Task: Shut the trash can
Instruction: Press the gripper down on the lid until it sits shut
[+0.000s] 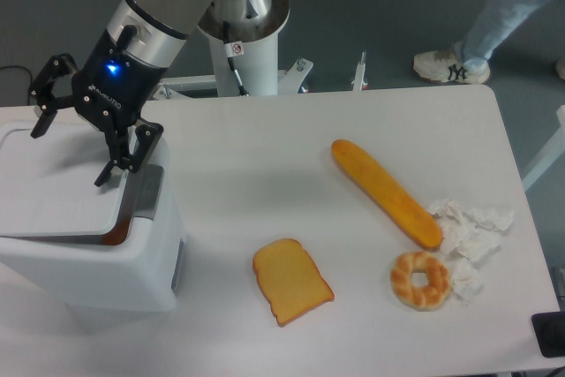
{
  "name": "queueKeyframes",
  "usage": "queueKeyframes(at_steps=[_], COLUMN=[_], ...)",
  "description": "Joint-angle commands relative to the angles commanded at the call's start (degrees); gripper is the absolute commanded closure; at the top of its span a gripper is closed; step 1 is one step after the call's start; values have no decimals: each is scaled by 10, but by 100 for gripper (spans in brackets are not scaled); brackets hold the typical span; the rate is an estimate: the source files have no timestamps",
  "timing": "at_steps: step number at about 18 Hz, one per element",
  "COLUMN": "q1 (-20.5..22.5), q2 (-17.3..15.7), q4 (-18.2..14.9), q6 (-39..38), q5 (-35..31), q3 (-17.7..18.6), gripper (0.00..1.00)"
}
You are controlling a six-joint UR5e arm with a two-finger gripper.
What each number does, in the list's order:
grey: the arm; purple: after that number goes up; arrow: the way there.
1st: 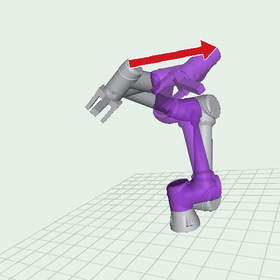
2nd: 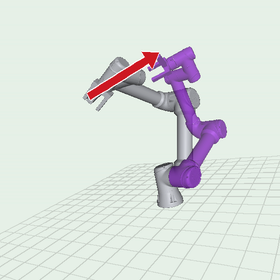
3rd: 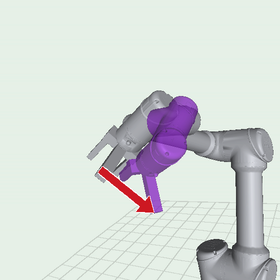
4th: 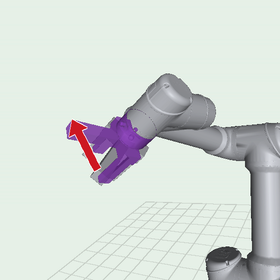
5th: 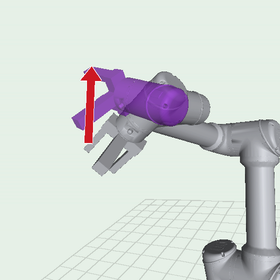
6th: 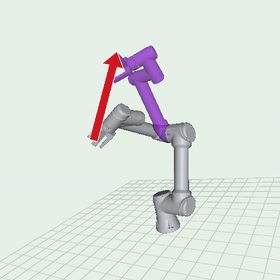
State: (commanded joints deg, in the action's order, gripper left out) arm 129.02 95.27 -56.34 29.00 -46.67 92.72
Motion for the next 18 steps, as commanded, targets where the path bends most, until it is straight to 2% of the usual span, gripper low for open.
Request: queueKeyframes(at_steps=[18], q1=[7], q2=[6], q4=[-2], q6=[0], q5=[0], q3=[11], gripper=[0])
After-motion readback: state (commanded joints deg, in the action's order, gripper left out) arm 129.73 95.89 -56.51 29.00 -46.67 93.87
